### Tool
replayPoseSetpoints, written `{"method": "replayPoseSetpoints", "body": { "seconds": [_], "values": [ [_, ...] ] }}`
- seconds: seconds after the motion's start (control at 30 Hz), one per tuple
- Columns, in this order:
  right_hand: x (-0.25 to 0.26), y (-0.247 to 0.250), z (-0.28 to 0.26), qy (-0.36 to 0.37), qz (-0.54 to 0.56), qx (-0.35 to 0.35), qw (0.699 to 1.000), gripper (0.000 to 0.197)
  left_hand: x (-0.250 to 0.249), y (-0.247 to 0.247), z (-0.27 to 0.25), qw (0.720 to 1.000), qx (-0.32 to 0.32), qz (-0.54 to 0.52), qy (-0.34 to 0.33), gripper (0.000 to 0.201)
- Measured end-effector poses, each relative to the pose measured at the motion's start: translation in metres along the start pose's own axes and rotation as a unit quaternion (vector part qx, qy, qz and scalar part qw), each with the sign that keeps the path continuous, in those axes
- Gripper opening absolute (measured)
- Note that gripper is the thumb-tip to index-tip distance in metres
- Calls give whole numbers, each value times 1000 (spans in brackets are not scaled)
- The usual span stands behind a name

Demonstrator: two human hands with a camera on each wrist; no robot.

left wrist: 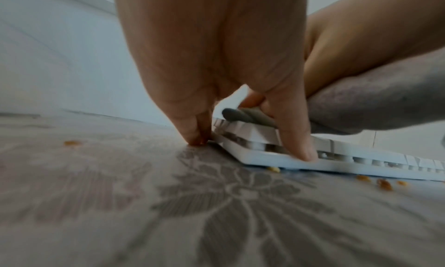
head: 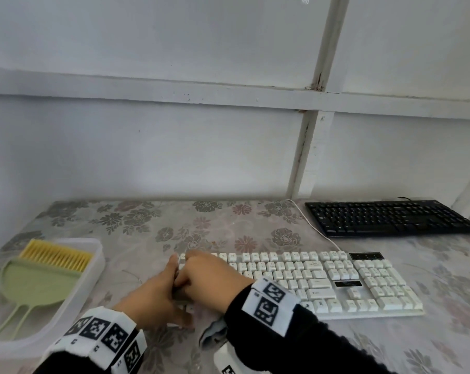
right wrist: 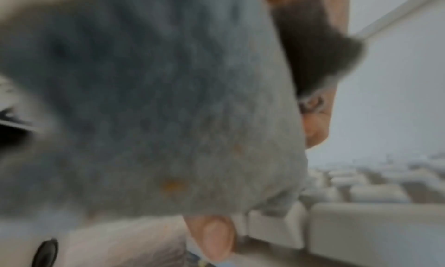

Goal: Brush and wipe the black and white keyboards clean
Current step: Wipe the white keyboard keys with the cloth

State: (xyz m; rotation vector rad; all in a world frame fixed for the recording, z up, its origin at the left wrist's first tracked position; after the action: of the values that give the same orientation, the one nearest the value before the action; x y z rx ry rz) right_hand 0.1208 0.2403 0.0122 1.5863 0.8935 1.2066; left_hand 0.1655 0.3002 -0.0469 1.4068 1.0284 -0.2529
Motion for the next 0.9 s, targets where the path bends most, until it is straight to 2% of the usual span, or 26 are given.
{"method": "replayPoseSetpoints", "body": {
  "seconds": [0.13,0.27,0.33,0.4,0.5,0.57,0.67,0.73,0.9],
  "values": [
    [-14,-8,2,-28,-21,-8,999,24,-1,0,0,1000,8,2,-2,145],
    [-48,-2,-10,-54,-35,-38,997,20,-2,-1,-3,1000,15,16,15,138],
    [-68,1,-16,-86,-29,-26,996,20,-5,-1,-4,999,24,29,21,142],
    [-89,6,-23,-122,-35,-4,992,17,-7,-1,-4,999,26,33,30,136],
    [-103,18,-30,-164,-63,-7,984,28,-5,-2,-3,999,15,28,32,132],
    [-91,27,-29,-159,-41,-14,986,24,-2,-2,-2,999,14,20,30,133],
    [-41,22,-20,-74,24,1,997,21,2,-1,1,1000,6,6,17,134],
    [-14,8,-9,-34,25,10,999,20,-1,-1,1,1000,4,13,11,130],
    [-8,-9,1,-50,-26,-16,998,23,-4,0,0,1000,0,20,14,130]
  ]
}}
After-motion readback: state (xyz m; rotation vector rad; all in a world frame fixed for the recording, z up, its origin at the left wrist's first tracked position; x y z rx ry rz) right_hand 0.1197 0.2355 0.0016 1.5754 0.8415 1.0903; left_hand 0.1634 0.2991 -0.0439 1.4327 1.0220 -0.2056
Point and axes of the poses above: each hand's wrist, its own z-axis towards the middle knuckle, its own y-axis out of the back of the hand, x = y × z, the point moved 7 cm from there along z, towards the middle knuckle, and after that the axes turned 15 degrees about -y, right-handed, at the moved point
